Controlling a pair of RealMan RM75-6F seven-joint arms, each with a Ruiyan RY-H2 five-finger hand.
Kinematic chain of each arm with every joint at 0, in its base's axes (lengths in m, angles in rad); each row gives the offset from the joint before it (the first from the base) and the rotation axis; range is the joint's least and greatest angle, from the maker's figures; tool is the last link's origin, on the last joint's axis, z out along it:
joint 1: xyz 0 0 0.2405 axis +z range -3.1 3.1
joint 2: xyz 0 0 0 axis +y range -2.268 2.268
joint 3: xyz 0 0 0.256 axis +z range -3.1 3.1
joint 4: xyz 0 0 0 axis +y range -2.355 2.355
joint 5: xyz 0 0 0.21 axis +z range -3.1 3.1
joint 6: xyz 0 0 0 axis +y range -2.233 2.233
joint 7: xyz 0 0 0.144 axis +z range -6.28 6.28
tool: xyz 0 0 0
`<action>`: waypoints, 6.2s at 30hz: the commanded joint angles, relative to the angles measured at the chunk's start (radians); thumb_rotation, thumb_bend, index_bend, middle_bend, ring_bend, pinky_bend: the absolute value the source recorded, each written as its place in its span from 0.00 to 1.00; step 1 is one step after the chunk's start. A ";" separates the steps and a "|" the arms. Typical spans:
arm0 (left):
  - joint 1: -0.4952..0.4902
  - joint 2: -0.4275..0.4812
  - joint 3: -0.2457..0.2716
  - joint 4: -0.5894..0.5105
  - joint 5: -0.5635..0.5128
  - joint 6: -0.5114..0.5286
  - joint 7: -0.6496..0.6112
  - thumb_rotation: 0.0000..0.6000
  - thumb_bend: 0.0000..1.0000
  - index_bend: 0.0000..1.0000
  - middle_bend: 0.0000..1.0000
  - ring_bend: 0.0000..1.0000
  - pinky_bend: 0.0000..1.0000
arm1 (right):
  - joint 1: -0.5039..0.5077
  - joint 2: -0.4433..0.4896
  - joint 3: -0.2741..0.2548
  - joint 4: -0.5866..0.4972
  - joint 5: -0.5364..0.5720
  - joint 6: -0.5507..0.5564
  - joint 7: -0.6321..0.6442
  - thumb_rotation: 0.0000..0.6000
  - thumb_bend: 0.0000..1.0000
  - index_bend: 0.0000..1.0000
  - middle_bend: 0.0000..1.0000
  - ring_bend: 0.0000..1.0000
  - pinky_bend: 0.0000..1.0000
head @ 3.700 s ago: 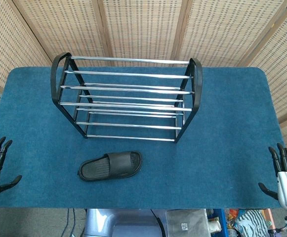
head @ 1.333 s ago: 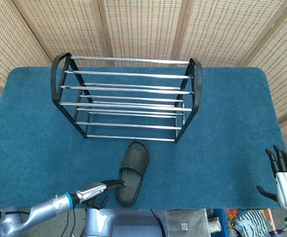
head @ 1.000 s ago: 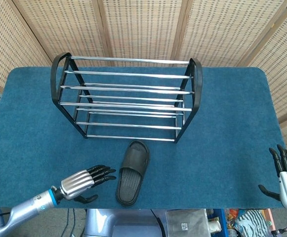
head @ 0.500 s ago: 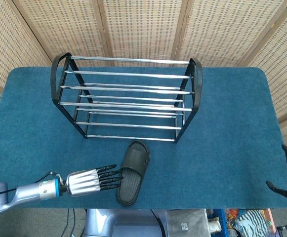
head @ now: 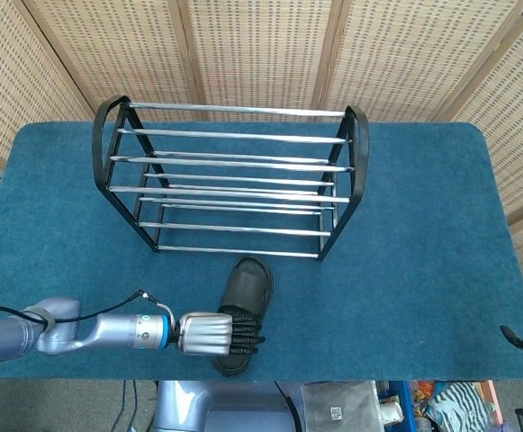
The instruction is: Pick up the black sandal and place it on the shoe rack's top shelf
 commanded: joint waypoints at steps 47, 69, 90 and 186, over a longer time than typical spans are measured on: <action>-0.150 -0.006 0.057 -0.124 -0.250 -0.223 0.163 1.00 0.24 0.00 0.00 0.00 0.00 | -0.005 0.046 0.028 0.032 0.068 -0.046 0.123 1.00 0.00 0.00 0.00 0.00 0.00; -0.164 -0.154 0.115 0.006 -0.247 -0.195 0.158 1.00 0.24 0.00 0.00 0.00 0.00 | -0.002 0.048 0.029 0.031 0.080 -0.056 0.120 1.00 0.00 0.00 0.00 0.00 0.00; -0.166 -0.172 0.185 0.092 -0.151 0.034 0.108 1.00 0.25 0.68 0.58 0.49 0.47 | -0.002 0.057 0.021 0.026 0.066 -0.067 0.137 1.00 0.00 0.00 0.00 0.00 0.00; -0.106 -0.077 0.114 0.976 -0.037 0.737 -0.363 1.00 0.24 0.71 0.50 0.43 0.48 | 0.047 -0.021 0.052 0.017 0.212 -0.090 -0.071 1.00 0.00 0.00 0.00 0.00 0.00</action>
